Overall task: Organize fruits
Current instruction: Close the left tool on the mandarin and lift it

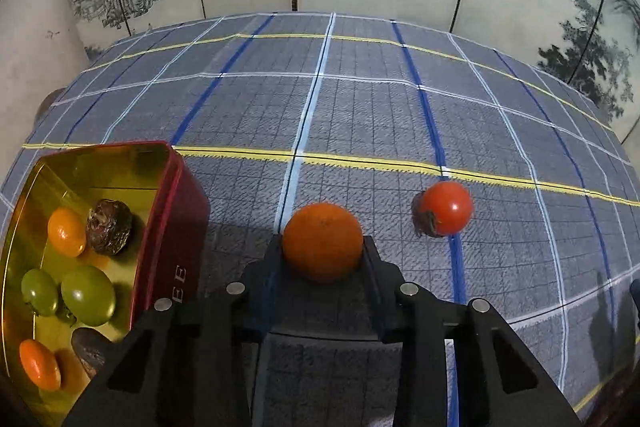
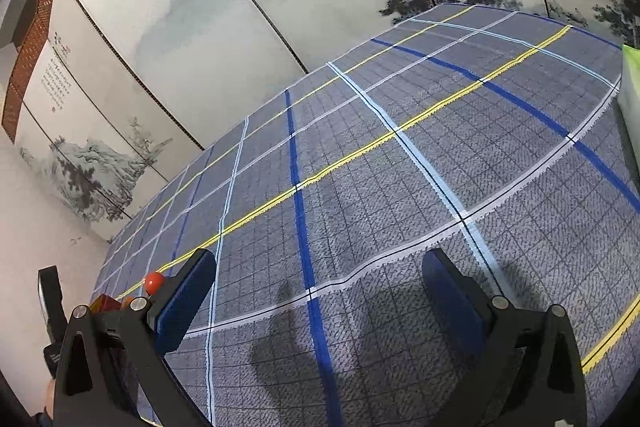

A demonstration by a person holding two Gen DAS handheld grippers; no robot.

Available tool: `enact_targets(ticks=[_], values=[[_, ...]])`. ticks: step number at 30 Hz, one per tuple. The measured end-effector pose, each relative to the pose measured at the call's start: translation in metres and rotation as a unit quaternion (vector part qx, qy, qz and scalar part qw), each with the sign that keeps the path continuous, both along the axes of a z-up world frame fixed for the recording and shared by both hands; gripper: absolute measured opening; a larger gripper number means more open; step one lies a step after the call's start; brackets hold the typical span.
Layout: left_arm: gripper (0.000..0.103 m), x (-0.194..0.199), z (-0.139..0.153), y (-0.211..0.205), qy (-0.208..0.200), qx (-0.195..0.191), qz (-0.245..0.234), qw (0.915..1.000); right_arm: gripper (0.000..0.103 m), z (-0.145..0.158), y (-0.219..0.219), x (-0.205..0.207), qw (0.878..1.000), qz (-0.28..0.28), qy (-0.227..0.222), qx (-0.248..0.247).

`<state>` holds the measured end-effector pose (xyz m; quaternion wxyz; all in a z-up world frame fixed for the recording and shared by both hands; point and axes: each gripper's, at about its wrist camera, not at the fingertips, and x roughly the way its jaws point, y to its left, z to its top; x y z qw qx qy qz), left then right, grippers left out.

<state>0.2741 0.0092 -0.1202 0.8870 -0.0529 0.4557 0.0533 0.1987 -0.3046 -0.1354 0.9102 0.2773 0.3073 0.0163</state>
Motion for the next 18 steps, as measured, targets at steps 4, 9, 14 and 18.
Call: enact_targets(ticks=[4, 9, 14, 18], values=[[0.035, -0.008, 0.013, -0.005, -0.024, 0.003, -0.014, 0.9996, 0.103, 0.0, 0.0, 0.0, 1.0, 0.0, 0.0, 0.0], [0.035, -0.026, 0.046, -0.025, -0.067, 0.046, -0.049, 0.9955, 0.103, 0.0, -0.001, 0.0, 1.0, -0.001, 0.001, 0.0], [0.035, -0.038, 0.076, -0.031, -0.104, 0.081, -0.057, 0.9897, 0.103, -0.001, 0.0, 0.0, 1.0, -0.004, 0.003, 0.001], [0.035, -0.046, 0.093, -0.026, -0.12, 0.088, -0.055, 0.9874, 0.103, -0.002, -0.001, 0.0, 1.0, -0.005, 0.006, 0.002]])
